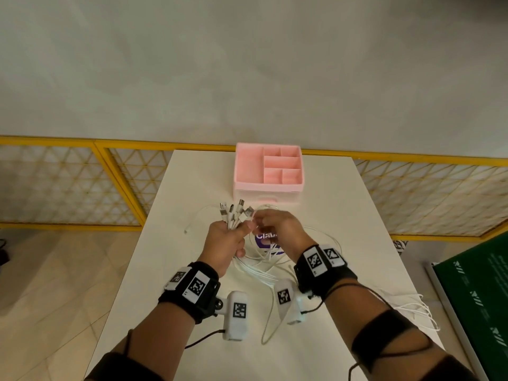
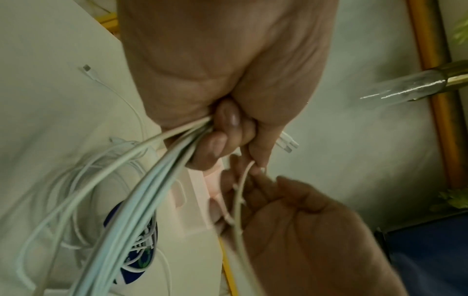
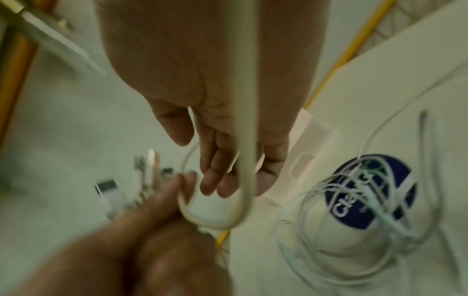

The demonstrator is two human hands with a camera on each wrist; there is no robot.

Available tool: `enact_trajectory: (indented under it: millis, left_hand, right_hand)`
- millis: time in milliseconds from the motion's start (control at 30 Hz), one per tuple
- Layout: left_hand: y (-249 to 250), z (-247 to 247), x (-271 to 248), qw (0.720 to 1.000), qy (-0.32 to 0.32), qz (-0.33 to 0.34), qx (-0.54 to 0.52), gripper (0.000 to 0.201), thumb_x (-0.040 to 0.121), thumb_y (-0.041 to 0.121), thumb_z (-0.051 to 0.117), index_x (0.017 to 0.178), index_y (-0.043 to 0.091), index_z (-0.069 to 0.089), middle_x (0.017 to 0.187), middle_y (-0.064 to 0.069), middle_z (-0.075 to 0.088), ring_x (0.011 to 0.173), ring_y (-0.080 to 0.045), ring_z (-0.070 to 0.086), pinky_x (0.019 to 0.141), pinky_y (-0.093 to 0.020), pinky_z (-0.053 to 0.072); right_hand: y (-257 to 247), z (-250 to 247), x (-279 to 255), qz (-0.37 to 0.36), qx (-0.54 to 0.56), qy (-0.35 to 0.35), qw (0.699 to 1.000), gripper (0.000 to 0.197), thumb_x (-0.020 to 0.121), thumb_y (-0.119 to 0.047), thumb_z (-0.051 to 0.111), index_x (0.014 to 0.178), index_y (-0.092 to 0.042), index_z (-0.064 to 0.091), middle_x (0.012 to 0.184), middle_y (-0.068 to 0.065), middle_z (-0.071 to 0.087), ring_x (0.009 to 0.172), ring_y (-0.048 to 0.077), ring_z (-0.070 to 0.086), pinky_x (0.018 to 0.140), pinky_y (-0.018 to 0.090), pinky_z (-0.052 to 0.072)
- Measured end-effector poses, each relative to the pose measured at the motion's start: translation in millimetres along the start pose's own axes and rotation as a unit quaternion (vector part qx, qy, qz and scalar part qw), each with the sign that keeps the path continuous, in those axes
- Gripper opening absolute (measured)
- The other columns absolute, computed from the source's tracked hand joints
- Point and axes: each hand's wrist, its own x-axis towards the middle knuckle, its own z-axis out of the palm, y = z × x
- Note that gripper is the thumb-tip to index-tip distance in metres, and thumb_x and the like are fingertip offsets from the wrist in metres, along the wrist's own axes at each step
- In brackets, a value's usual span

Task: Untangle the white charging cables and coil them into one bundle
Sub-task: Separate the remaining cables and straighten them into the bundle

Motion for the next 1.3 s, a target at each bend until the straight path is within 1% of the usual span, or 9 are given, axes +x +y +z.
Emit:
enact_trajectory:
  millis: [167,367,567,733,833,933,1100,1200,1300]
  left_hand:
    - [-7.6,-0.4,-5.7,1.000,-0.002,0.006,0.005,0.027,0.086,0.019,0.078,0.090,-0.004,0.065,0.061,-0.005,0.038,0.049,-0.016,0.023,0.045,-0.025,0.029]
    - [-4.1,-18.9,-8.2,0.998,0.044,0.019,-0.043,0.023,0.096,0.026,0.066,0.090,0.006,0.073,0.059,0.001,0.033,0.046,-0.012,0.025,0.042,-0.024,0.032]
    - [-7.2,-33.2,-4.0,0.978,0.145,-0.023,-0.148,0.028,0.100,0.033,0.059,0.089,0.008,0.063,0.048,0.008,0.025,0.040,-0.008,0.027,0.042,-0.022,0.030]
    - [-10.5,-37.8,-1.1,0.957,0.176,-0.040,-0.228,0.028,0.104,0.033,0.052,0.083,0.015,0.053,0.047,0.007,0.030,0.035,-0.007,0.028,0.039,-0.021,0.031]
    - [-11.5,-32.9,0.8,0.958,0.159,-0.042,-0.237,0.029,0.104,0.030,0.051,0.079,0.017,0.051,0.046,0.008,0.034,0.034,-0.006,0.029,0.039,-0.019,0.031]
    - [-10.9,-23.1,0.8,0.963,0.135,-0.035,-0.231,0.028,0.103,0.029,0.054,0.078,0.017,0.053,0.055,0.008,0.040,0.038,-0.007,0.030,0.042,-0.022,0.033]
    - [-0.2,-3.8,-6.4,0.971,0.090,-0.024,-0.219,0.032,0.104,0.025,0.053,0.073,0.019,0.052,0.052,0.008,0.030,0.042,-0.008,0.029,0.046,-0.024,0.037]
    - [4.1,2.7,-9.1,0.972,0.064,-0.015,-0.227,0.034,0.104,0.027,0.050,0.071,0.019,0.049,0.049,0.008,0.032,0.042,-0.008,0.032,0.046,-0.024,0.041]
    - [6.9,8.3,-11.7,0.972,0.034,-0.004,-0.230,0.033,0.104,0.030,0.050,0.073,0.018,0.050,0.052,0.008,0.031,0.045,-0.009,0.033,0.049,-0.025,0.043]
  right_hand:
    - [-31.4,3.3,2.3,-0.060,0.019,0.022,0.998,0.022,0.101,-0.016,0.051,0.093,-0.008,0.071,0.081,0.004,0.070,0.073,0.017,0.060,0.063,0.030,0.047]
    - [-66.5,-65.8,9.8,-0.114,0.016,0.186,0.976,0.022,0.101,-0.011,0.045,0.098,-0.004,0.065,0.081,0.013,0.066,0.048,0.018,0.052,0.044,0.024,0.040]
    - [-51.6,-196.7,-13.2,-0.124,0.167,0.394,0.895,0.013,0.095,-0.003,0.053,0.097,-0.006,0.065,0.097,0.017,0.063,0.076,0.029,0.072,0.068,0.034,0.062]
    - [18.6,-271.4,-63.6,0.020,0.027,0.566,0.823,0.030,0.097,-0.007,0.048,0.114,-0.019,0.070,0.111,0.008,0.068,0.091,0.021,0.070,0.073,0.031,0.057]
    - [62.2,-280.7,-93.2,0.163,-0.144,0.524,0.823,0.030,0.097,-0.014,0.052,0.124,-0.018,0.063,0.116,0.006,0.066,0.103,0.024,0.065,0.084,0.031,0.052]
    - [111.5,-282.5,-99.1,0.294,-0.362,0.425,0.776,0.035,0.091,-0.025,0.065,0.124,-0.017,0.060,0.096,-0.002,0.064,0.096,0.017,0.065,0.071,0.025,0.049]
    - [101.7,-242.3,-92.4,0.265,-0.202,0.508,0.794,0.071,0.086,-0.001,0.053,0.152,-0.008,0.026,0.148,0.024,0.030,0.126,0.045,0.045,0.105,0.052,0.043]
    - [64.4,-199.5,-78.0,0.118,-0.307,0.516,0.791,0.077,0.082,0.000,0.055,0.151,-0.009,0.023,0.153,0.018,0.023,0.131,0.044,0.038,0.104,0.055,0.041]
    - [30.2,-136.5,-59.7,-0.107,-0.275,0.363,0.884,0.044,0.092,-0.015,0.064,0.134,-0.012,0.052,0.131,0.011,0.057,0.104,0.023,0.061,0.087,0.034,0.049]
